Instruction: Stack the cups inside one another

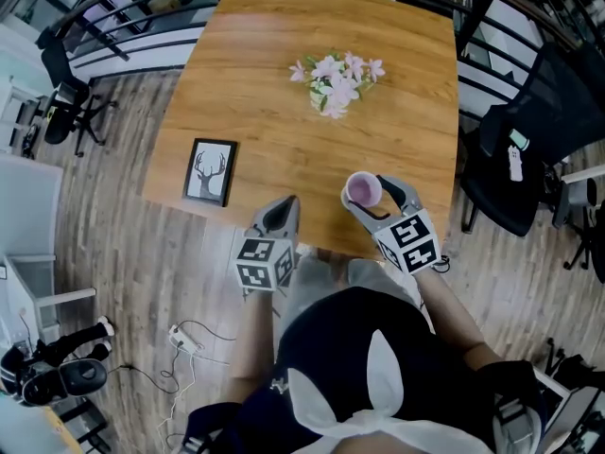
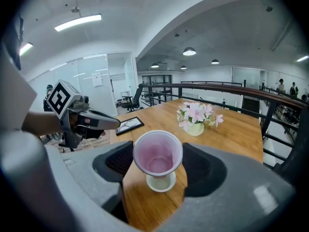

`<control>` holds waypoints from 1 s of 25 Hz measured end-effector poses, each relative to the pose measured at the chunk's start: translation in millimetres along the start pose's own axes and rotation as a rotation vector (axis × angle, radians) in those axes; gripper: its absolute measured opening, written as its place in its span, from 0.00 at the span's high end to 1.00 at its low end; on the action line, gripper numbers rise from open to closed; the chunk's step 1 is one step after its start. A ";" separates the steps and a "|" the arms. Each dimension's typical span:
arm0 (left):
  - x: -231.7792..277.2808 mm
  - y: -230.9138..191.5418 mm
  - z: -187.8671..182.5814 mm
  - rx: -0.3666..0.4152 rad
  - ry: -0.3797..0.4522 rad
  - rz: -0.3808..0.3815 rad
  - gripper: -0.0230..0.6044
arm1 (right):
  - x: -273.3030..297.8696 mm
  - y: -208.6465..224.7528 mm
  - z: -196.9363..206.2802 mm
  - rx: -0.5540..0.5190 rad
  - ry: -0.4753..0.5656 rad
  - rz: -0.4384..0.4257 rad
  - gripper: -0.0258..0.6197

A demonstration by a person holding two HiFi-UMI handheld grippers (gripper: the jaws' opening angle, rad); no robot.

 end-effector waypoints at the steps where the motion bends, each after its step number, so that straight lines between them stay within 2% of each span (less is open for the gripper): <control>1: -0.6 -0.5 1.2 -0.002 -0.001 -0.001 0.94 | 2.1 0.0 1.2 0.003 -0.005 -0.003 0.47; 25: -9.3 -12.1 21.7 -0.060 -0.017 -0.040 0.94 | 48.4 1.5 27.6 0.027 -0.126 -0.062 0.44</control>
Point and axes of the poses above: the fingertips, and each gripper's own axes: x forward along the fingers, y to its right, z out of its underside, the point moved 7 cm from there along -x, backward along the fingers, and after that the axes turned 15 degrees about -y, right-handed, at the moved point
